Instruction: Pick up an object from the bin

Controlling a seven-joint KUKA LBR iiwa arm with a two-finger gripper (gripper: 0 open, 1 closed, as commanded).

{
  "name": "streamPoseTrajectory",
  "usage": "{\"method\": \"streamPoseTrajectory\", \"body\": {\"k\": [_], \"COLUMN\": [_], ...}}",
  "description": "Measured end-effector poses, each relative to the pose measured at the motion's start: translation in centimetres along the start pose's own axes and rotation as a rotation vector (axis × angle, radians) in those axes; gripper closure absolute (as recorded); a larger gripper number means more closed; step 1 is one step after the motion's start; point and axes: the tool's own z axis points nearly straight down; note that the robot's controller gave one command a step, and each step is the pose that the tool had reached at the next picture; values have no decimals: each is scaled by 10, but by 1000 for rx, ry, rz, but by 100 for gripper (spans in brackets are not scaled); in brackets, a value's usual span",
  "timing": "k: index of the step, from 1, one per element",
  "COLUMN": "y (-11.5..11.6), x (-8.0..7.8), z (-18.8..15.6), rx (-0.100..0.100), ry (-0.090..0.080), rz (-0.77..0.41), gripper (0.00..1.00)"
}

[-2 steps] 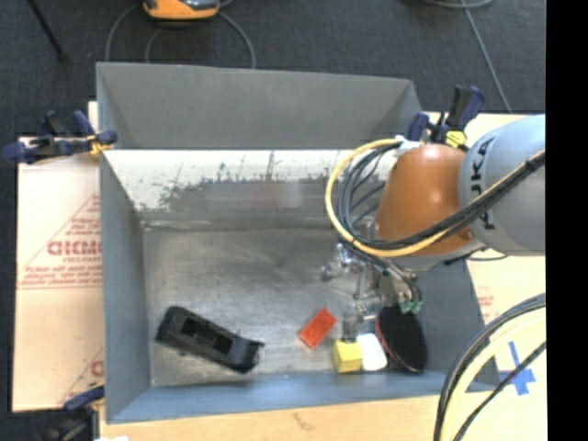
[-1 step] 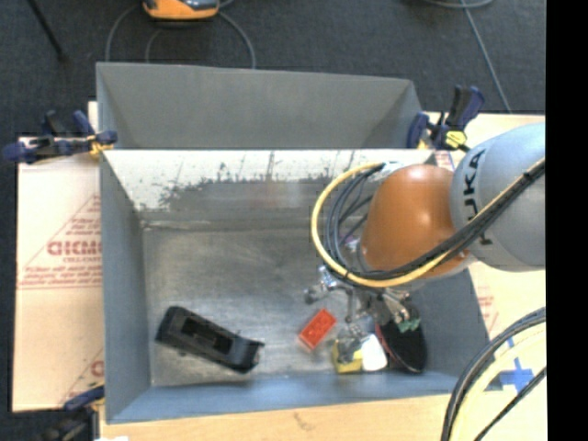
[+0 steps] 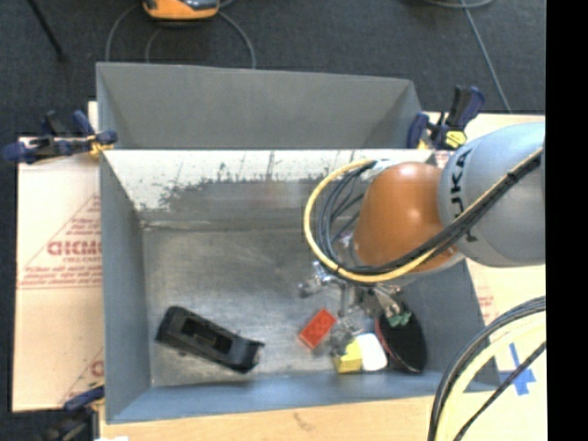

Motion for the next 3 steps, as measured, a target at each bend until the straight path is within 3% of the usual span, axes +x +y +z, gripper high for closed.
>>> {"method": "streamPoseTrajectory", "body": {"k": [1,2,3], "y": [8,6,6], "x": [5,8,8], "z": [32,29,29], "rx": [0,2,2], "ry": [-2,-2,-2], "rz": [53,11,9], "gripper": [0,100,100]}}
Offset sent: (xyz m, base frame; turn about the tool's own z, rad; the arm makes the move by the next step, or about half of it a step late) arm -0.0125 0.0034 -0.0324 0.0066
